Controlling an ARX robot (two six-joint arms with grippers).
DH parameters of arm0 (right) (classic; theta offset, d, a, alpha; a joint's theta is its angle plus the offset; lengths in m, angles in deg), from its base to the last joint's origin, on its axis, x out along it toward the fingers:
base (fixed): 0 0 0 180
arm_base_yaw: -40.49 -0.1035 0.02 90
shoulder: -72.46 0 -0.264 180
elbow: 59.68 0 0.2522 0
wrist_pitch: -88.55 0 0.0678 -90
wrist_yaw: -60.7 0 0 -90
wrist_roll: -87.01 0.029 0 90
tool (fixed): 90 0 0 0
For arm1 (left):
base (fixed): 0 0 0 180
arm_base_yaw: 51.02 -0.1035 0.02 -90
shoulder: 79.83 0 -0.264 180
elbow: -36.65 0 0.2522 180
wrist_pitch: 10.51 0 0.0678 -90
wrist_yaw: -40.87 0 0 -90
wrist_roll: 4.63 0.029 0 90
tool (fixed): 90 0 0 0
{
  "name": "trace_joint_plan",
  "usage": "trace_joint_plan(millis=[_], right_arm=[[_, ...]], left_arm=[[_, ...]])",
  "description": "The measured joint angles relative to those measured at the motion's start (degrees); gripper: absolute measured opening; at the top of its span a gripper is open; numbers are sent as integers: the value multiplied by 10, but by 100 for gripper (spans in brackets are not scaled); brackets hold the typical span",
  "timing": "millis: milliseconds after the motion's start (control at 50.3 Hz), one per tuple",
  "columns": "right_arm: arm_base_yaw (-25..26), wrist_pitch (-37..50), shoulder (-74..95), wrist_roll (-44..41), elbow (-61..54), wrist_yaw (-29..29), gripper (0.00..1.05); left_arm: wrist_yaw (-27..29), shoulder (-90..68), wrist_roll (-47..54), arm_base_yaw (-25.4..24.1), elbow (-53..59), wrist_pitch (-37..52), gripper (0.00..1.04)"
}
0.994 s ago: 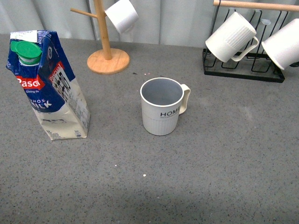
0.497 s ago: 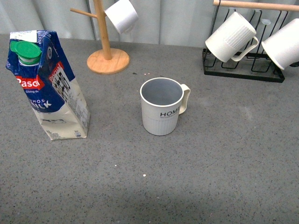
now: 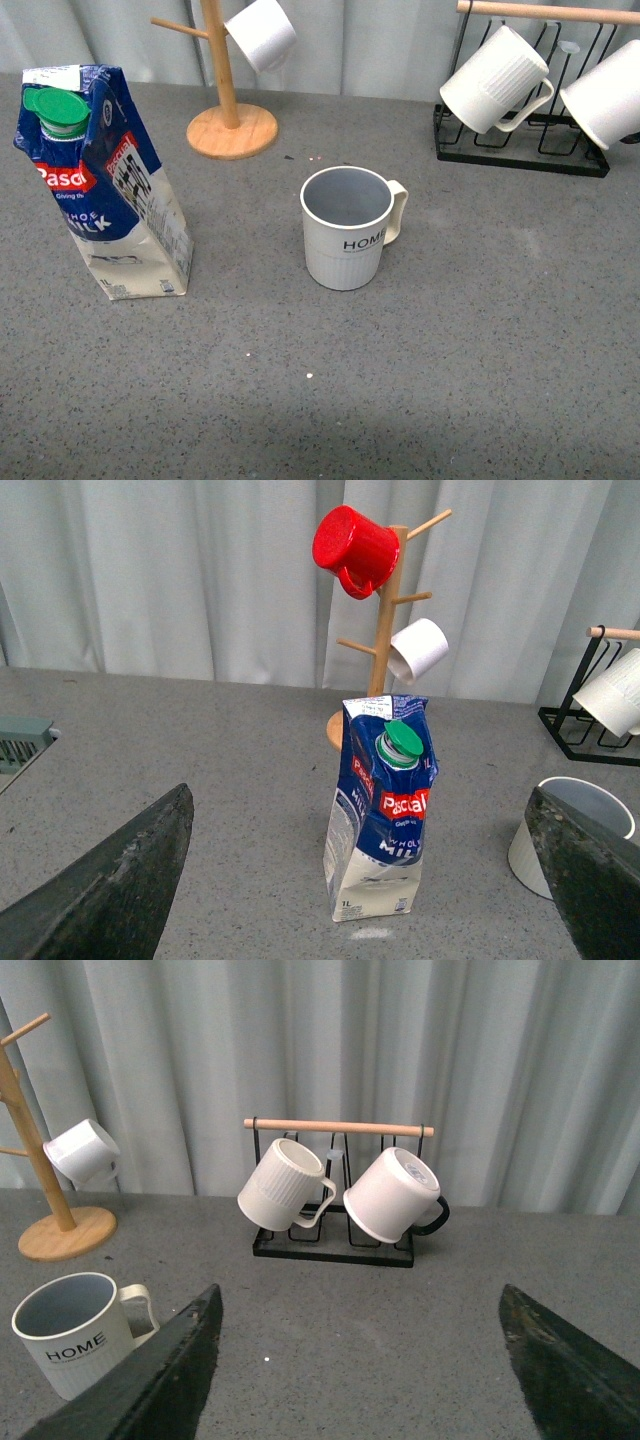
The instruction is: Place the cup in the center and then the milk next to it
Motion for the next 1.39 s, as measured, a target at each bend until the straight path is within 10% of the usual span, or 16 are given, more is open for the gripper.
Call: trace_joint_plan(millis=[80, 557, 1014, 1392], right_arm=[[0, 0, 0, 1, 0, 0, 97], [0, 0, 0, 0, 0, 0, 95], [0, 0, 0, 0, 0, 0, 95], [0, 0, 0, 0, 0, 0, 95]], left_arm=[[0, 0, 0, 0, 0, 0, 98], [39, -79, -51, 16, -27, -102, 98], [8, -539, -107, 0, -67, 304, 98], [7, -762, -108, 15, -130, 401, 98]])
